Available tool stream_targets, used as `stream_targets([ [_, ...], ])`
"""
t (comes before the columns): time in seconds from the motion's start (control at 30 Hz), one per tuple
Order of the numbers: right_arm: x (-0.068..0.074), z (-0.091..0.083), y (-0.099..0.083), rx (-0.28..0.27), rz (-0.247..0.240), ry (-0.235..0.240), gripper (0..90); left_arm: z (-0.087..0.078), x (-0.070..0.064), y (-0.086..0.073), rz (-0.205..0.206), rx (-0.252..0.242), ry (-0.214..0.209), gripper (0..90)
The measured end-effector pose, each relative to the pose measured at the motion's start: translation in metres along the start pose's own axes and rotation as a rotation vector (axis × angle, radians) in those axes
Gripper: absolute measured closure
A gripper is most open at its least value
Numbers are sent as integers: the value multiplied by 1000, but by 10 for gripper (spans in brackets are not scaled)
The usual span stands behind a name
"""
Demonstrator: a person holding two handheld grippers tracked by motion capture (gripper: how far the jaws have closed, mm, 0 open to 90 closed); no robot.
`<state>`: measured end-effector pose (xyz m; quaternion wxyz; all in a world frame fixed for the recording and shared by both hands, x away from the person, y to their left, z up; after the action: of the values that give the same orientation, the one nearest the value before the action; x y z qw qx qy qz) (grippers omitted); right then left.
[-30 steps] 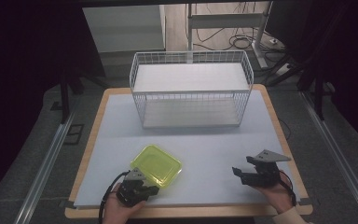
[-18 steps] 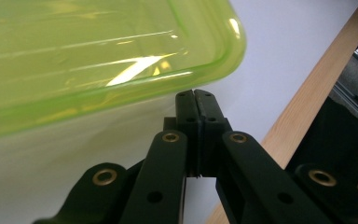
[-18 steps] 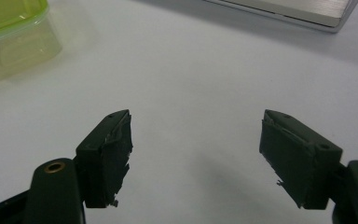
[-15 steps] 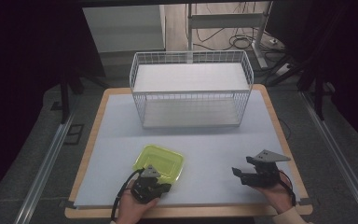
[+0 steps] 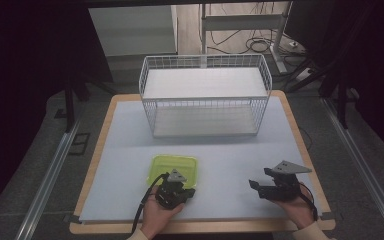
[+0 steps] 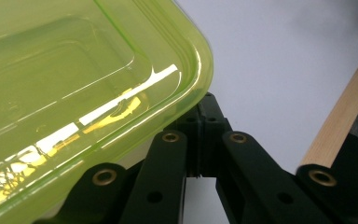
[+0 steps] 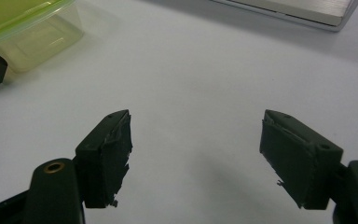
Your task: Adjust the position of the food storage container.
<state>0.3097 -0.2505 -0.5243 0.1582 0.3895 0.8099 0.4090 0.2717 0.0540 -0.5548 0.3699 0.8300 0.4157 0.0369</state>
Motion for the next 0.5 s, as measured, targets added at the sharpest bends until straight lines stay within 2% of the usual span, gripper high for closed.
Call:
stream_targets([
  [0.1,0,0,0,2,0,1,252,0,0,1,-2,-3,-4,900],
  [0.23,1,0,0,2,0,0,252,-10,-7,-3,-4,-21,-46,900],
  [0.27,1,0,0,-1,1,2,252,-20,-11,-7,1,-37,-61,900],
  [0.33,1,-1,0,-1,-1,2,252,-27,-11,-8,4,-48,-64,900],
  [0.37,1,-1,0,-1,-1,1,252,-42,-9,-9,-9,-82,-63,900],
  [0.4,0,-1,0,-1,1,1,252,-42,-9,-9,-9,-82,-63,900],
  [0.5,0,-1,0,-1,-1,0,252,-67,3,-7,-40,-138,-42,900],
])
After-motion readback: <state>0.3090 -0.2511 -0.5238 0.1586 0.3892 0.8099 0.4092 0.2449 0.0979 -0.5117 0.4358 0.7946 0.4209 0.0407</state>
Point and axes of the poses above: each handheld gripper's, and its own axes: z roughly forward along the jaws, y roughly out of its top, x roughly to its left, the point moved 4 cm from there along z, roughly forward along the jaws, and after that the axes turned 1 degree about y, right-handed, at the moved point
